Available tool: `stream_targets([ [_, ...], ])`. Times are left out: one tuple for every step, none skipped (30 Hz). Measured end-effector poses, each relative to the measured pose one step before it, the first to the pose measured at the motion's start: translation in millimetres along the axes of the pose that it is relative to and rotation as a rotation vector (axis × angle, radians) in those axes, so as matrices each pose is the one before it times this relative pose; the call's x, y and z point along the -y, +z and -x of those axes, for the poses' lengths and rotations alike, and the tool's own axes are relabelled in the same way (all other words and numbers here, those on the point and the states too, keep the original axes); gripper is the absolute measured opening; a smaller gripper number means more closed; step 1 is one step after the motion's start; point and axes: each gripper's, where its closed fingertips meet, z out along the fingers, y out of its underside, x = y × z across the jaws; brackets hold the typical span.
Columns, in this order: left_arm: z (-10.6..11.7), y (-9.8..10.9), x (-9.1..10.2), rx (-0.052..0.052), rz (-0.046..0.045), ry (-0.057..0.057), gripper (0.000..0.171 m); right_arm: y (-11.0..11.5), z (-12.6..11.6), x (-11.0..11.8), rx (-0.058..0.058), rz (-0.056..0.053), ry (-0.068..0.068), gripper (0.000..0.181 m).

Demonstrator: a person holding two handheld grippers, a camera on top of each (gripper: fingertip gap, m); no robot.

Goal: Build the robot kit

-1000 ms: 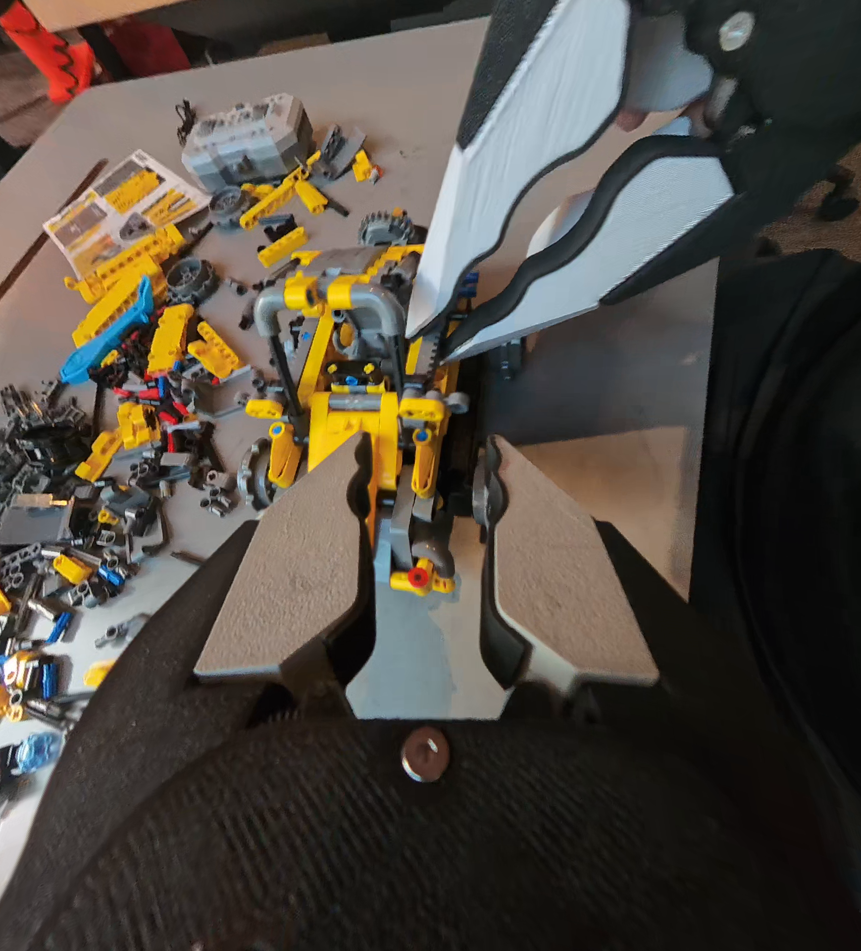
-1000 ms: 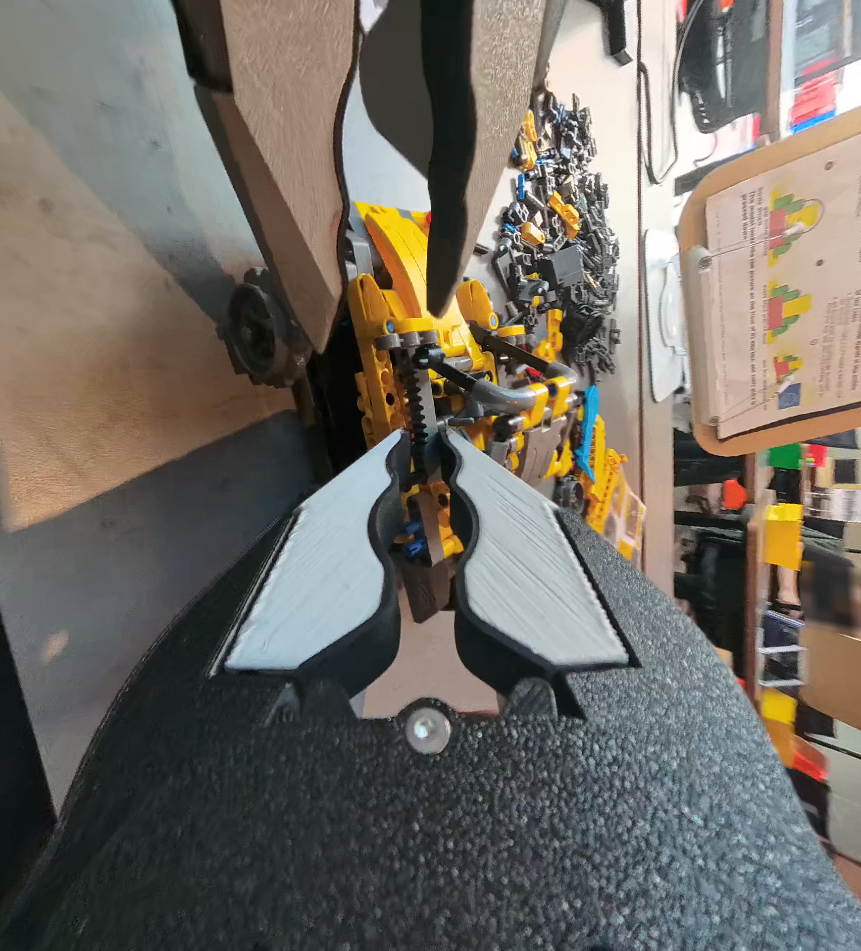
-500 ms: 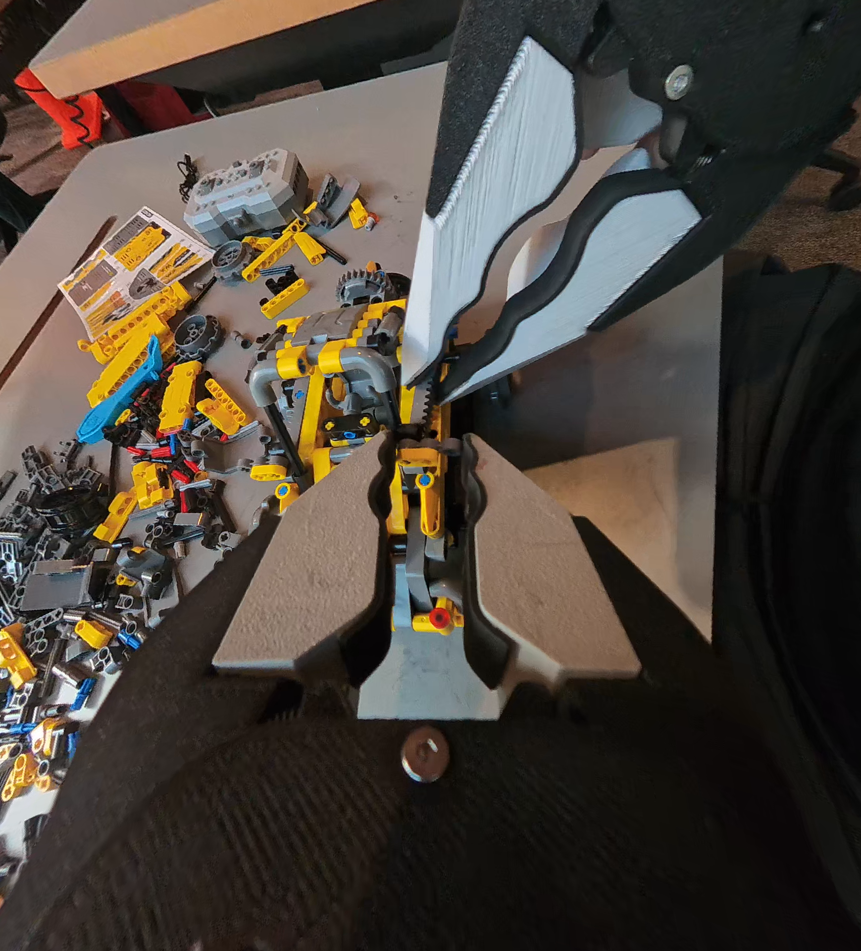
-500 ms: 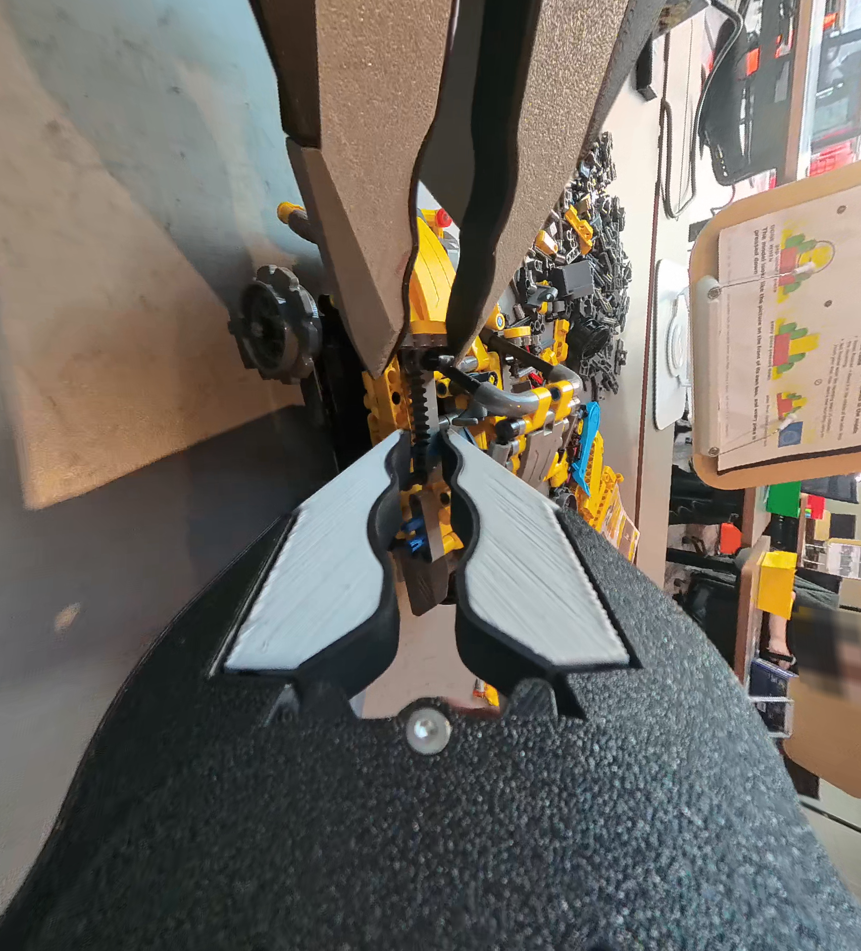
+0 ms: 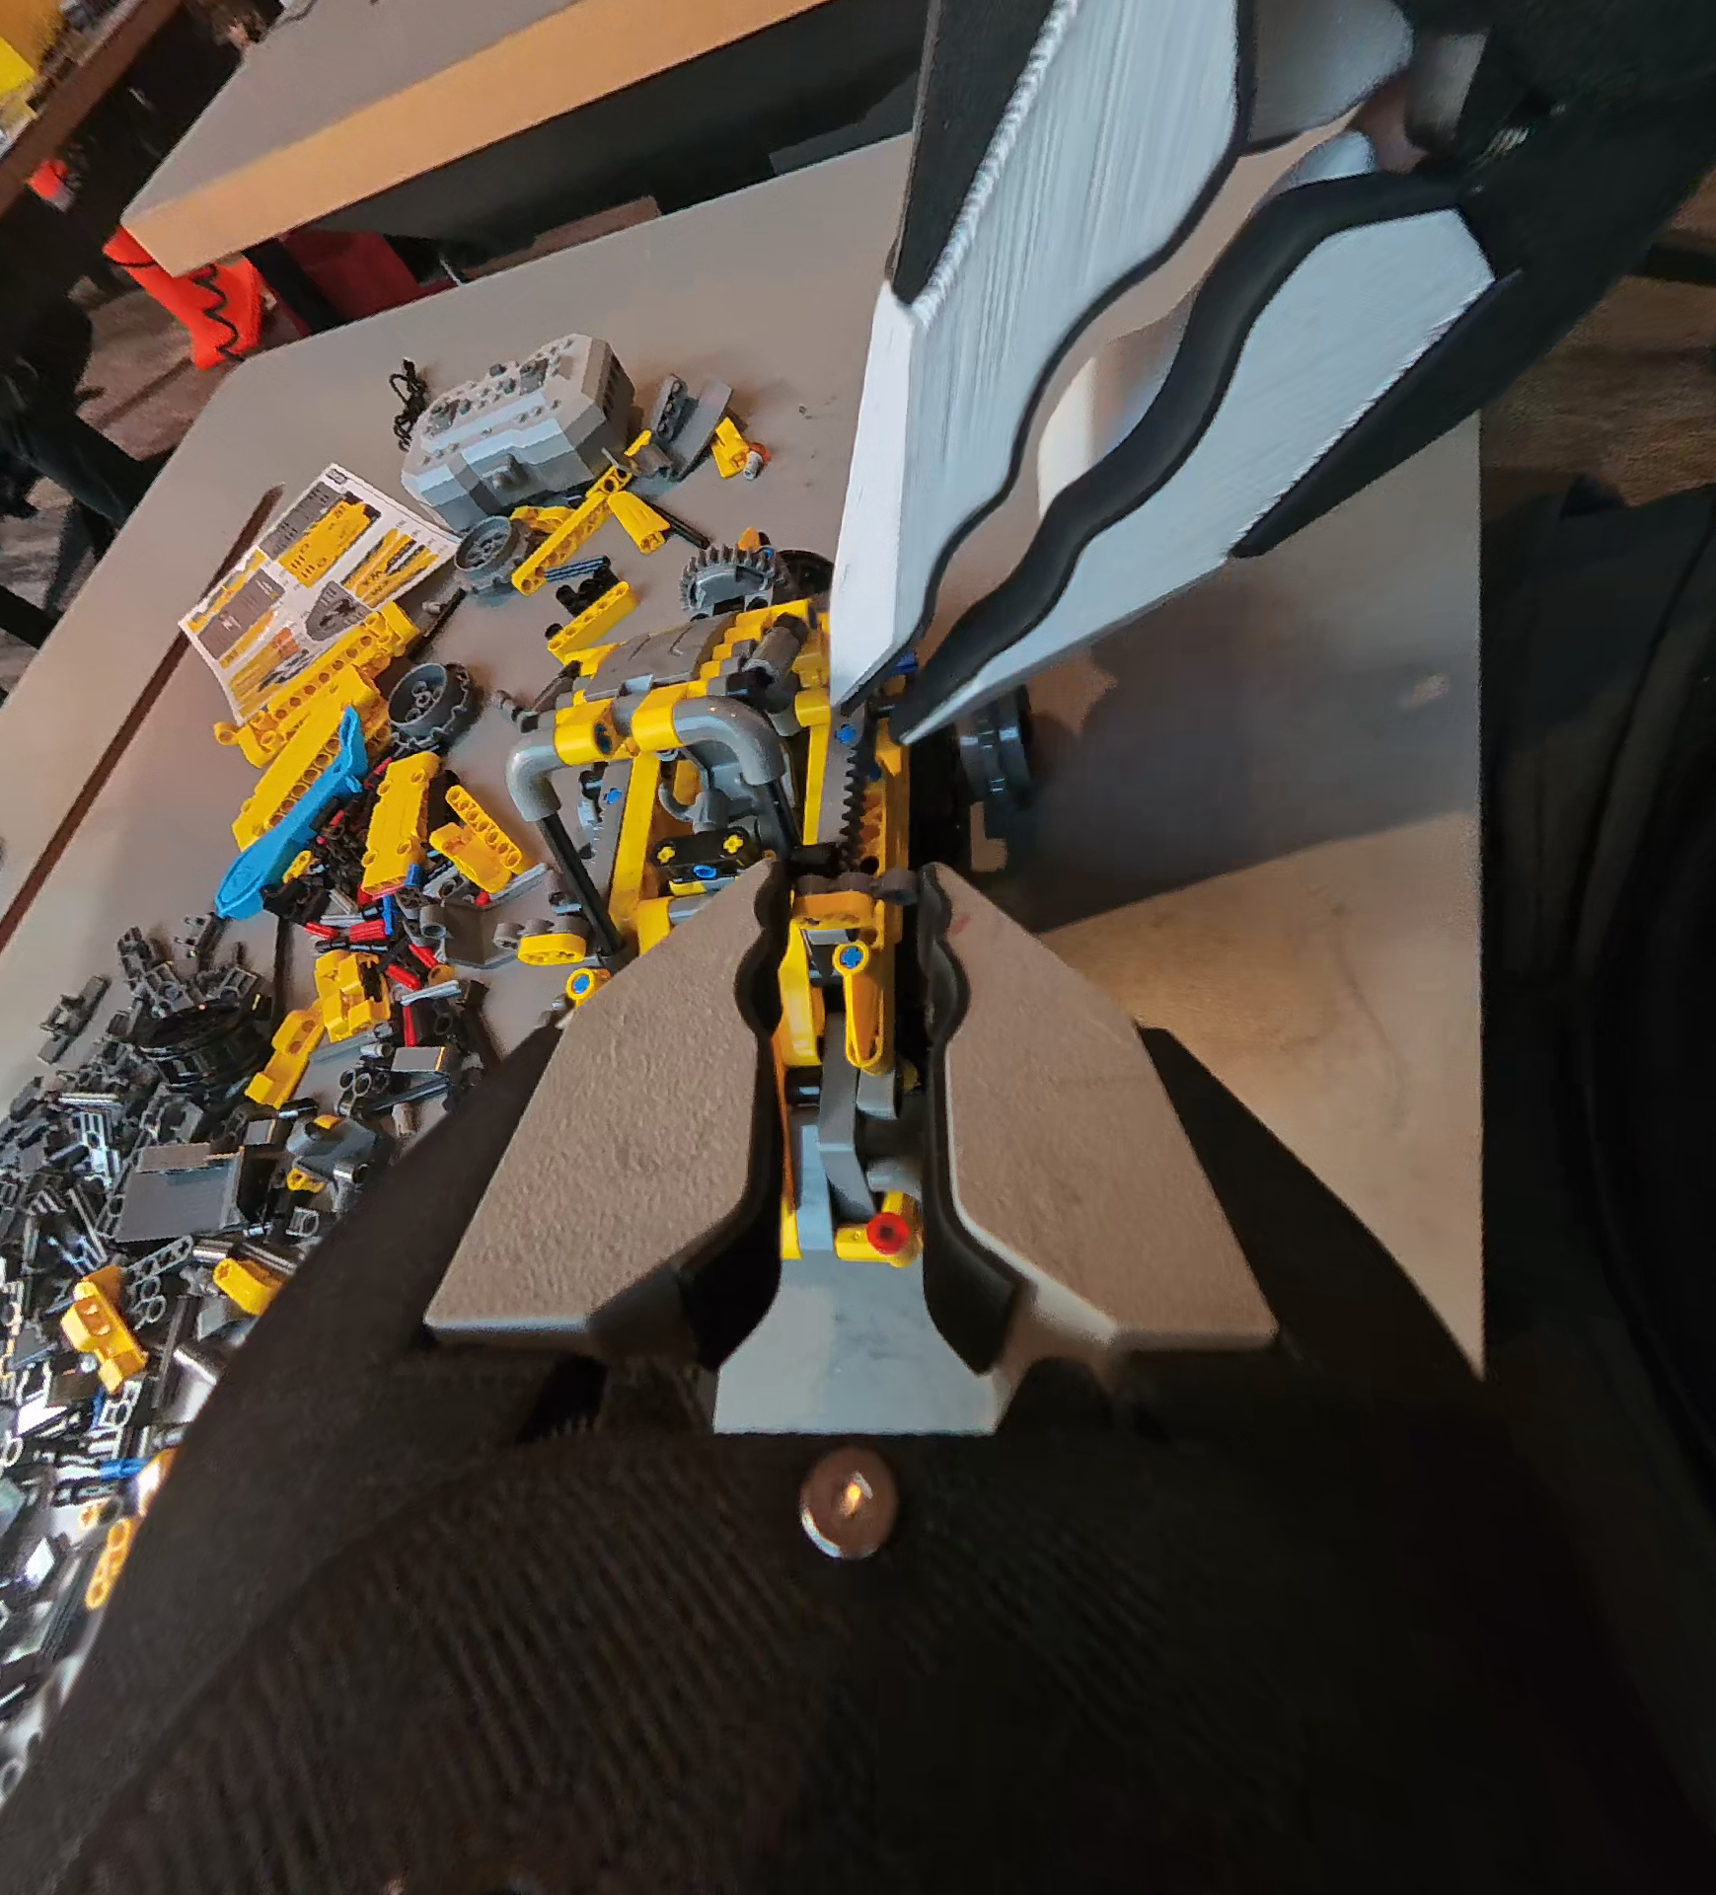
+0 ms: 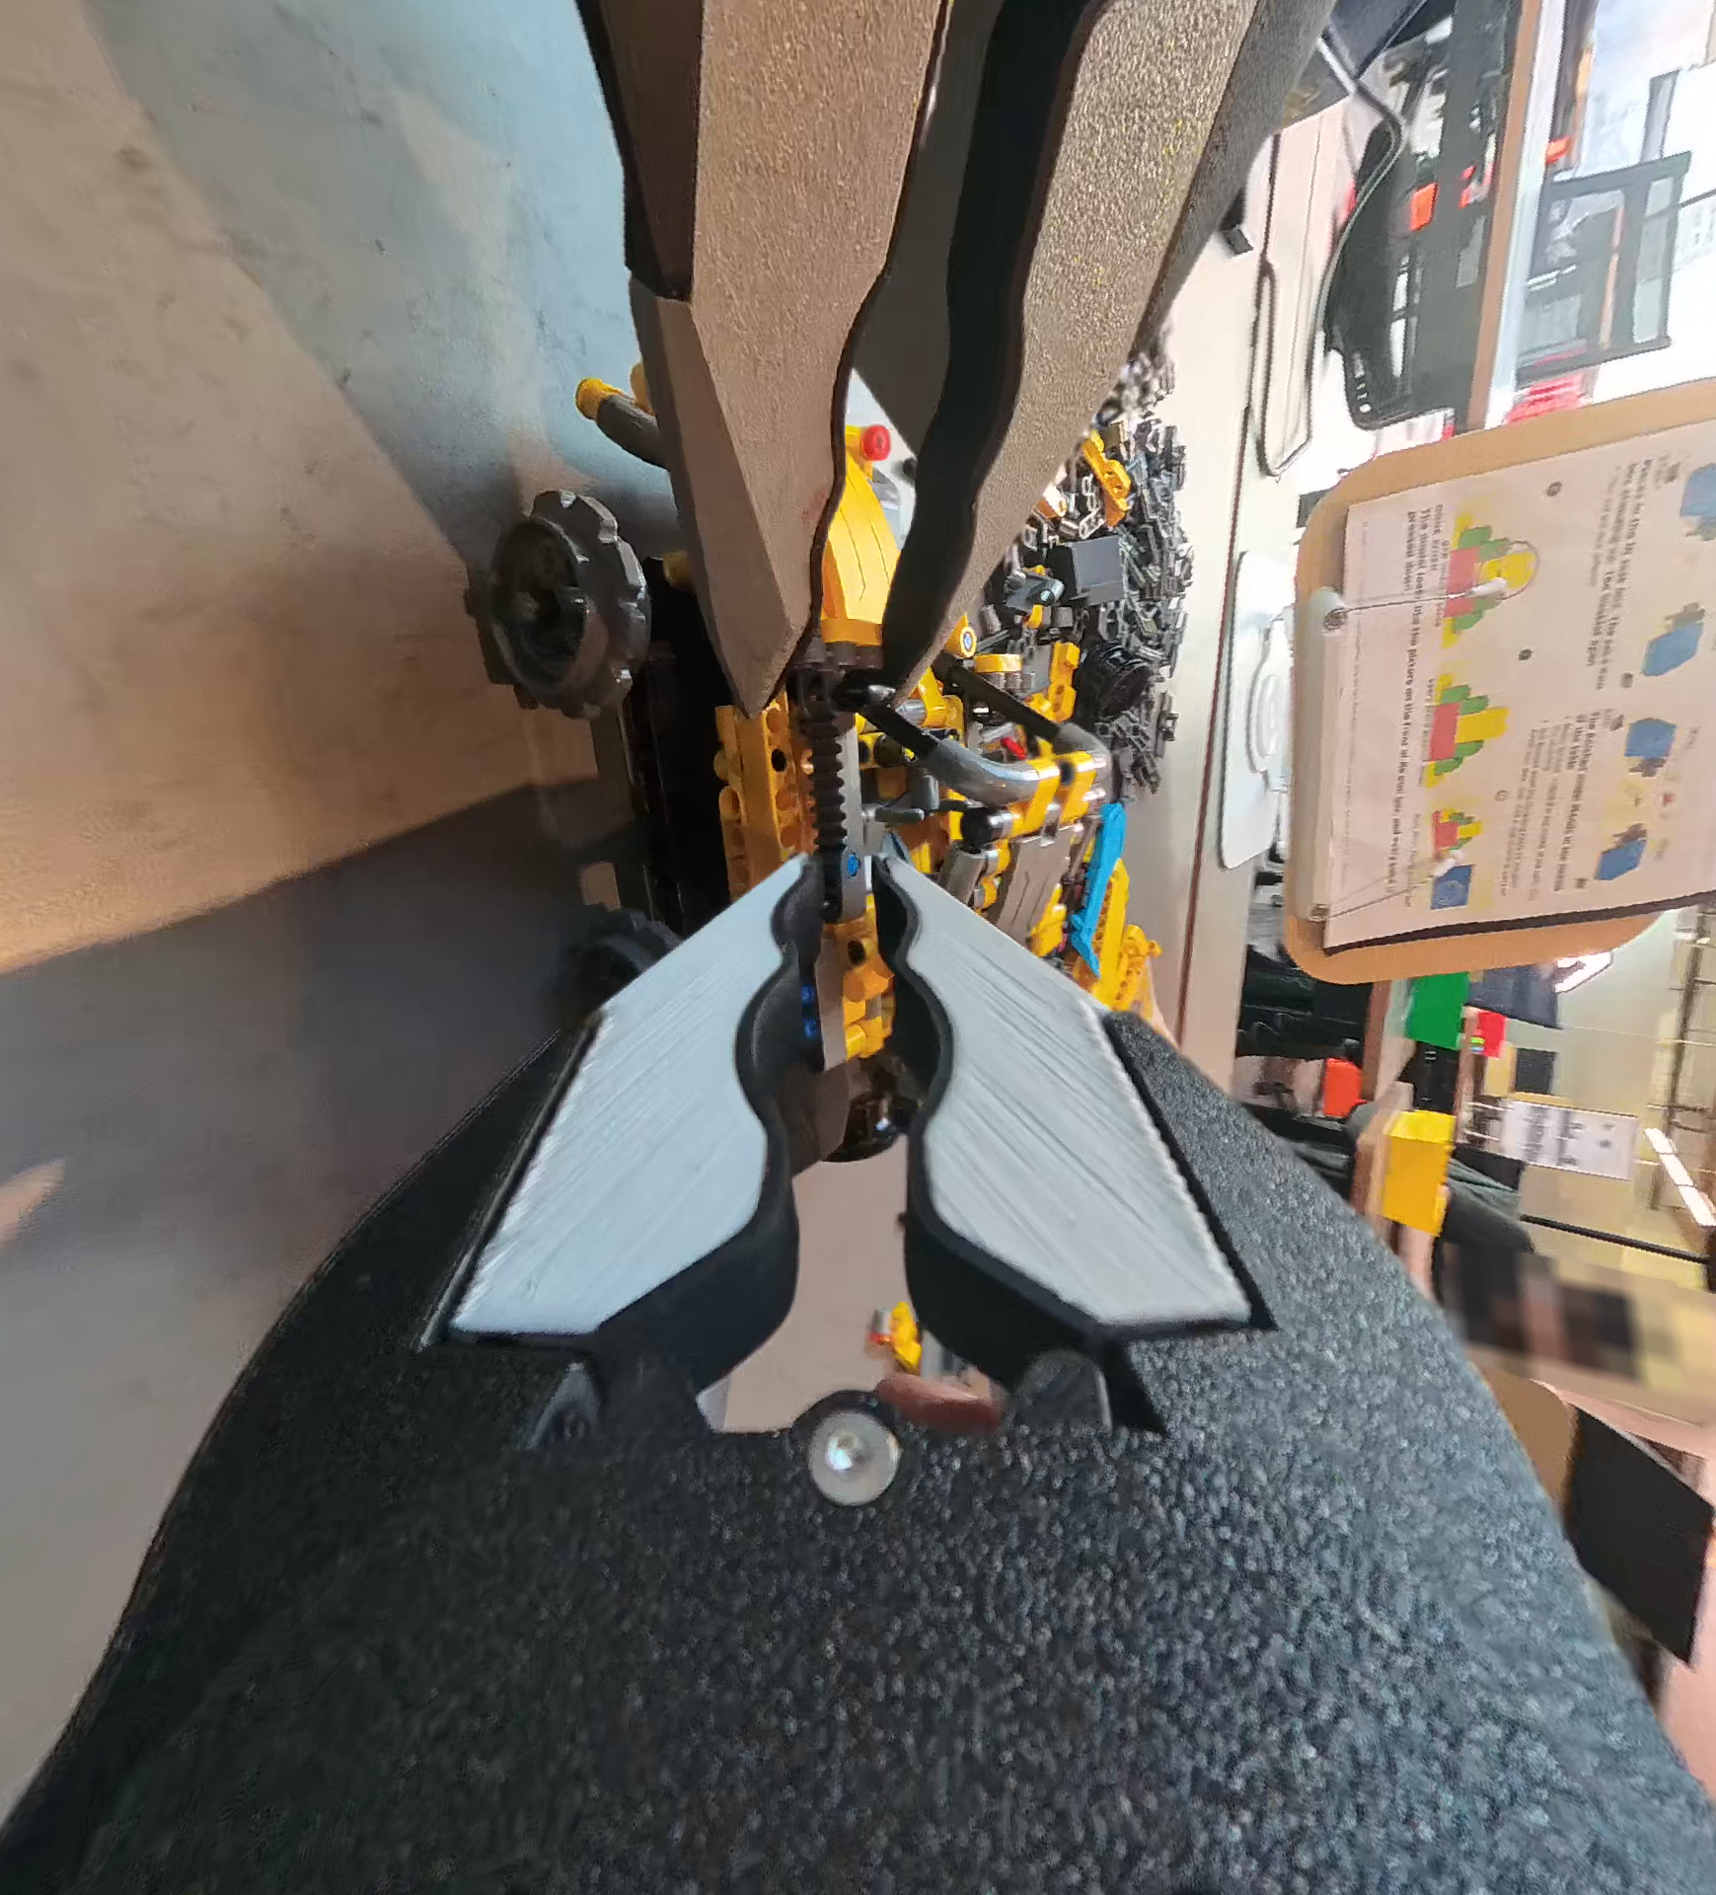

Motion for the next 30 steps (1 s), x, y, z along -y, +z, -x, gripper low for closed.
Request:
stream_targets([
  [-0.08, 0.36, 0.5, 0.0065, -0.00222, 0.0118, 0.022, -1.25, -0.39, 0.32, -0.0141, -0.0003, -0.0193, 0.009],
  [-0.03, 0.53, 0.46, 0.0054, -0.00337, 0.0096, 0.022, 0.03, 2.13, -0.4, 0.0062, 0.0042, -0.0029, 0.009],
  [0.01, 0.53, 0.46, 0.0044, -0.00529, 0.0065, 0.022, 1.37, 3.52, -1.49, 0.023, 0.0099, 0.0142, 0.009],
  [0.05, 0.47, 0.38, 0.0024, -0.00537, 0.002, 0.022, 1.48, 1.54, -1.2, 0.0128, 0.0078, 0.0157, 0.012],
  [0.01, 0.33, 0.22, 0.0008, -0.00388, -0.0007, 0.022, 0.53, -1.28, -0.68, -0.0052, 0.0029, 0.0035, 0.013],
  [0.02, 0.17, 0.2, -0.0003, -0.00114, 0.0005, 0.022, -0.37, -2.04, 0.01, -0.0095, 0.0008, -0.0046, 0.014],
  [0.03, 0.03, 0.06, 0.0002, 0.00172, 0.0023, 0.022, -1.32, -3.51, 0.5, -0.0203, 0.0, -0.0111, 0.012],
  [0.04, 0.19, 0.08, 0.001, 0.00347, 0.0032, 0.022, -1.47, -3.85, 0.3, -0.0234, 0.0005, -0.0169, 0.01],
  [0.11, 0.38, 0.34, 0.0021, 0.0038, 0.0027, 0.022, -0.72, -0.77, -0.09, -0.0012, 0.0019, -0.0098, 0.01],
  [0.07, 0.87, 0.46, 0.0037, 0.00289, 0.0018, 0.022, 0.61, 2.28, -1.56, 0.0207, 0.0094, 0.0034, 0.011],
  [0.19, 1.06, 0.53, 0.006, 0.00167, 0.0014, 0.022, 1.24, 0.37, -2.5, 0.0085, 0.0106, 0.0076, 0.012],
  [0.24, 0.96, 0.31, 0.0077, 0.00191, 0.0021, 0.022, 0.56, 0.12, -1.34, 0.0074, -0.0005, 0.0034, 0.011],
  [0.08, 0.81, 0.4, 0.0073, 0.00222, 0.0031, 0.021, 0.14, -0.38, -1.36, 0.0076, 0.0017, 0.0049, 0.011],
  [0.04, 0.55, 0.26, 0.0067, 0.00208, 0.0035, 0.022, 0.33, -0.64, -1.03, 0.0068, 0.0042, 0.0046, 0.012],
  [0.07, 0.25, 0.13, 0.0059, 0.00162, 0.0026, 0.022, 0.18, 0.25, -0.26, 0.0107, 0.0039, -0.0007, 0.012],
  [0.13, 0.28, 0.25, 0.0049, 0.00022, 0.0011, 0.022, 0.18, 0.53, -0.28, 0.0098, 0.0054, -0.0056, 0.011],
  [0.0, 0.2, 0.22, 0.0036, -0.00125, -0.001, 0.021, -0.19, -0.68, -0.03, 0.003, 0.004, -0.0054, 0.012],
  [0.07, 0.26, 0.17, 0.0023, -0.00232, -0.0024, 0.021, -0.73, -0.67, 0.27, 0.0033, -0.0002, -0.0033, 0.014],
  [0.1, 0.15, 0.21, 0.0017, -0.00272, -0.0022, 0.021, -1.09, -0.21, 0.51, 0.0078, -0.0056, 0.0009, 0.015],
  [0.02, 0.34, 0.16, 0.0008, -0.00227, -0.0018, 0.021, -1.09, 0.08, 0.45, 0.0085, -0.009, 0.0029, 0.015],
  [-0.06, 0.33, 0.31, 0.0002, -0.00095, -0.0012, 0.021, -0.59, 0.28, -0.51, 0.0072, -0.0061, 0.0001, 0.015],
  [-0.07, 0.41, 0.24, 0.0001, 0.00044, -0.0005, 0.021, 0.39, 0.91, -1.81, 0.0063, 0.0013, -0.0081, 0.016],
  [-0.09, 0.66, 0.28, 0.0008, 0.00152, 0.001, 0.022, 0.45, 0.85, -0.56, 0.0, -0.005, -0.0145, 0.014],
  [0.06, 0.53, 0.3, 0.0018, 0.00269, 0.003, 0.021, 0.5, 1.14, -0.16, 0.0015, -0.0025, -0.0136, 0.012],
  [0.0, 0.56, 0.23, 0.0018, 0.00299, 0.0039, 0.021, 1.05, 0.88, -0.53, 0.0017, 0.0057, -0.0104, 0.011],
  [-0.01, 0.48, 0.3, 0.0015, 0.00158, 0.0039, 0.021, 1.42, 0.96, -0.37, 0.0053, 0.0075, -0.0059, 0.01],
  [0.05, 0.49, 0.28, 0.0003, 0.00004, 0.0024, 0.021, 1.65, 2.08, -0.36, 0.0131, 0.009, -0.0053, 0.011],
  [-0.05, 0.46, 0.17, -0.0007, -0.00143, 0.0008, 0.021, 2.02, 1.83, -1.2, 0.0123, 0.0149, -0.0041, 0.013],
  [0.0, 0.21, 0.15, -0.0009, -0.00233, 0.0001, 0.021, 0.94, -0.25, -0.48, -0.0003, 0.0122, -0.0063, 0.015],
  [0.06, 0.01, 0.06, -0.0016, -0.00281, -0.0012, 0.021, -0.63, -0.92, 0.13, -0.0036, 0.0082, -0.01, 0.015],
])
